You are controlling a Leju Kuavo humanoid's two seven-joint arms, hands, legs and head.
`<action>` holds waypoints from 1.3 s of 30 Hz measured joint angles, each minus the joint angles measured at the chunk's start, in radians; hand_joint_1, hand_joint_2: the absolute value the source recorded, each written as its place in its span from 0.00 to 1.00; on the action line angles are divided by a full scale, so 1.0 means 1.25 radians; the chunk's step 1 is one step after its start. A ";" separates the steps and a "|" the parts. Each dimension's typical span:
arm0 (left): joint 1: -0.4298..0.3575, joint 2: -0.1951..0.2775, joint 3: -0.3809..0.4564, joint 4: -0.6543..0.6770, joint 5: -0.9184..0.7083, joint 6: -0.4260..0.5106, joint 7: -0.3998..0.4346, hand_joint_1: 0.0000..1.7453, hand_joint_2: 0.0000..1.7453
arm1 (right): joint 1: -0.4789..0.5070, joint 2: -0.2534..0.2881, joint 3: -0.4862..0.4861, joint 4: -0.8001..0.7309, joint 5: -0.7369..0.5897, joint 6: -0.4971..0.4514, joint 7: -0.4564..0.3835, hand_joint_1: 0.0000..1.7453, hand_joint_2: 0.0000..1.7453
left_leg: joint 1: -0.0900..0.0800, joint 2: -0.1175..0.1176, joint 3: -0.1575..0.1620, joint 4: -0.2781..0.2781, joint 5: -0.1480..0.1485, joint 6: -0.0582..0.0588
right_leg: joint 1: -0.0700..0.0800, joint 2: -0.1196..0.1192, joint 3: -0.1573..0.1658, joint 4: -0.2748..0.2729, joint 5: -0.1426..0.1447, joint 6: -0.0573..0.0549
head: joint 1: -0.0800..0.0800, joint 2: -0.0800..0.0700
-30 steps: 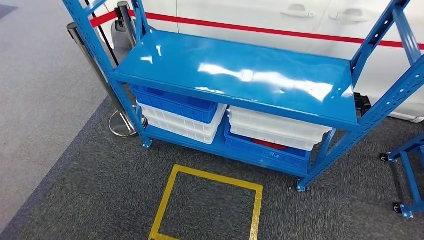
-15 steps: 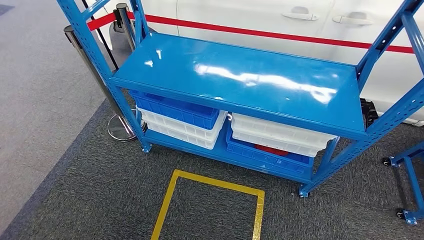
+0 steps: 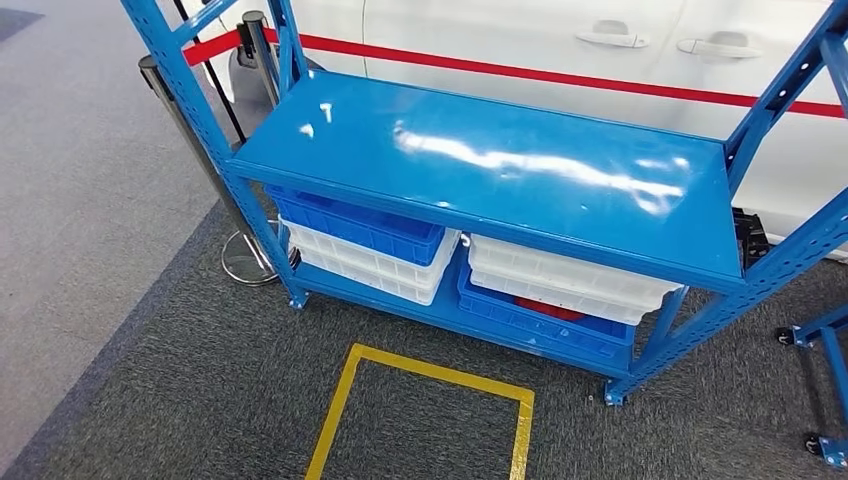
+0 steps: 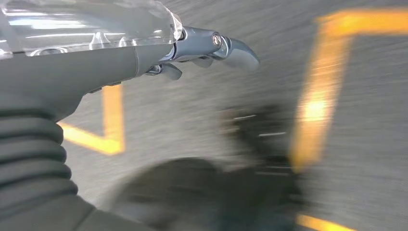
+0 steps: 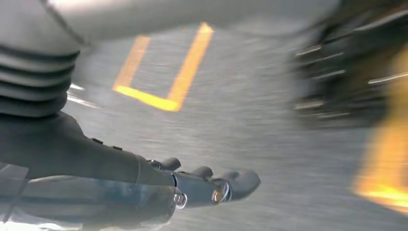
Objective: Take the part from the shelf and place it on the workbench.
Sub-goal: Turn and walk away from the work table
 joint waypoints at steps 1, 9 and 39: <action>0.023 0.000 0.000 0.024 0.000 0.000 0.000 0.00 1.00 | -0.023 0.001 0.000 -0.026 0.000 0.000 0.000 0.00 1.00 | 0.001 0.002 -0.003 0.011 -0.008 -0.005 | -0.001 0.002 0.001 -0.002 0.001 -0.004 | 0.000 0.000; 0.120 0.003 0.000 0.162 0.000 0.002 0.000 0.00 1.00 | -0.113 0.001 -0.001 -0.162 0.000 0.000 0.000 0.00 1.00 | 0.014 0.014 -0.077 0.148 -0.045 -0.024 | -0.007 0.013 0.007 0.000 -0.006 -0.006 | -0.001 0.000; -0.139 0.006 -0.227 -0.075 0.317 0.043 -0.033 0.00 0.00 | 0.052 -0.006 -0.111 0.141 0.063 -0.069 -0.005 0.00 1.00 | 0.016 0.016 -0.089 0.189 -0.066 -0.023 | -0.005 -0.010 0.015 -0.012 -0.004 -0.009 | -0.001 0.000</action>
